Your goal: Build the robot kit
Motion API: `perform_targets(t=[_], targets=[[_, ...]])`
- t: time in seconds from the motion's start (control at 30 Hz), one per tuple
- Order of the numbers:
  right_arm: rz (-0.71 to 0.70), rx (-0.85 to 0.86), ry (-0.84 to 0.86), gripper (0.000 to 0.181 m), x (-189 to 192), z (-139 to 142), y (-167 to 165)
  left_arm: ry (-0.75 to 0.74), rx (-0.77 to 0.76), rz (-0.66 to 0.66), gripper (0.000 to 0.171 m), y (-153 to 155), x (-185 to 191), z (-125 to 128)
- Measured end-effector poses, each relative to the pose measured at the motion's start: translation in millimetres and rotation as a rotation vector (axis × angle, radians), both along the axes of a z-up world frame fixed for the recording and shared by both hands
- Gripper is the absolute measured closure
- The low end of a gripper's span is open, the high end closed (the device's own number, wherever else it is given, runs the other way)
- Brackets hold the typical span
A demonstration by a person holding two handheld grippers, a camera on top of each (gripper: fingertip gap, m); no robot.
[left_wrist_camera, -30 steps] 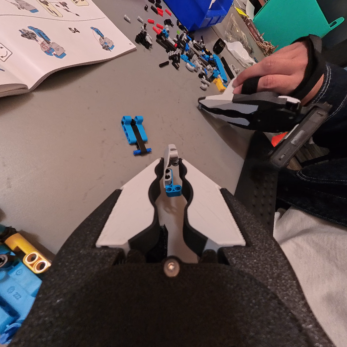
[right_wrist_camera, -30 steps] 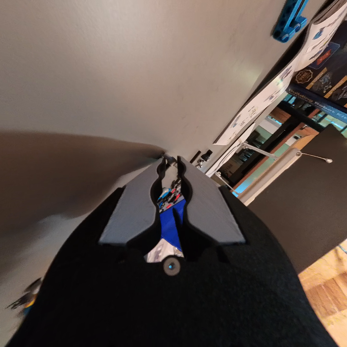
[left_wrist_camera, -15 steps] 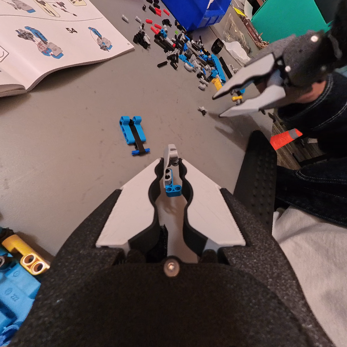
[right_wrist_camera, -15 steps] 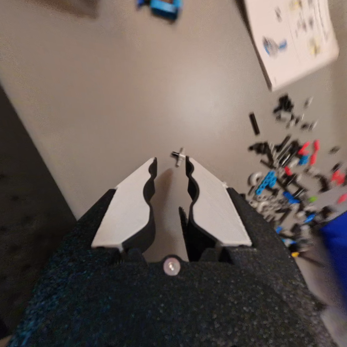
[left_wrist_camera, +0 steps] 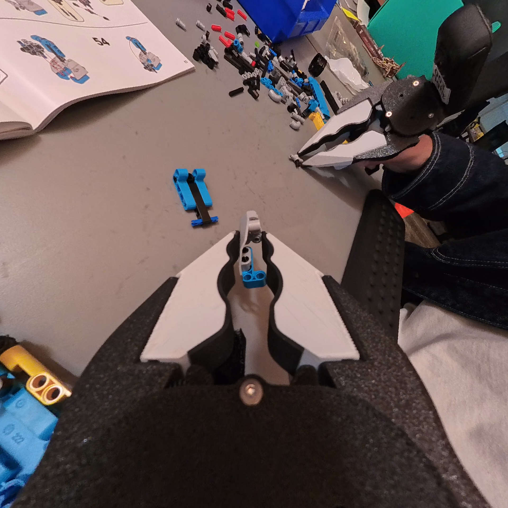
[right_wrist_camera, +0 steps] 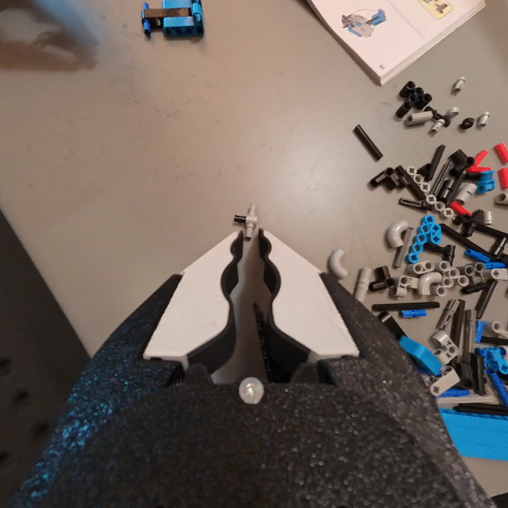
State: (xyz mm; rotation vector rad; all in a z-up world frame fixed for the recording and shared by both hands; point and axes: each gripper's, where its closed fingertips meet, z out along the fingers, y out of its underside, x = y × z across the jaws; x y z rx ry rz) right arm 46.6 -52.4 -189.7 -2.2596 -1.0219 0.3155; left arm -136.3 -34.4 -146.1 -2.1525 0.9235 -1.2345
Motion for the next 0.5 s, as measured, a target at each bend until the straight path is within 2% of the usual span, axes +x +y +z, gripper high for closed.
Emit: perform_targets(t=[0.1,0.2,0.27,0.33,0.4,0.43,0.5], targets=[[0.022,-0.007,0.006,0.177,-3.3,-0.2,2.0,0.0,-0.002,-0.001,0.156,0.0,0.0,-0.3],[0.11,0.101,-0.131,0.178,-3.9,11.4,8.3,0.0,0.001,-0.015,0.156,-2.7,1.8,-0.2],[0.247,0.283,-0.413,0.177,1.5,24.6,16.5,0.001,0.002,-0.02,0.156,-3.7,2.5,-0.4],[0.45,0.401,-0.807,0.178,18.2,30.3,20.9,0.0,0.001,-0.021,0.156,-4.1,2.8,-0.2],[0.635,0.427,-1.133,0.178,37.8,35.0,22.9,0.001,0.003,-0.022,0.156,-4.5,2.8,-0.2],[0.73,0.4,-1.226,0.178,45.2,33.8,19.0,0.002,0.004,-0.022,0.156,-4.4,2.8,-0.3],[0.828,0.286,-1.376,0.178,66.2,31.8,12.3,0.002,0.003,-0.02,0.156,-4.0,2.5,-0.3]])
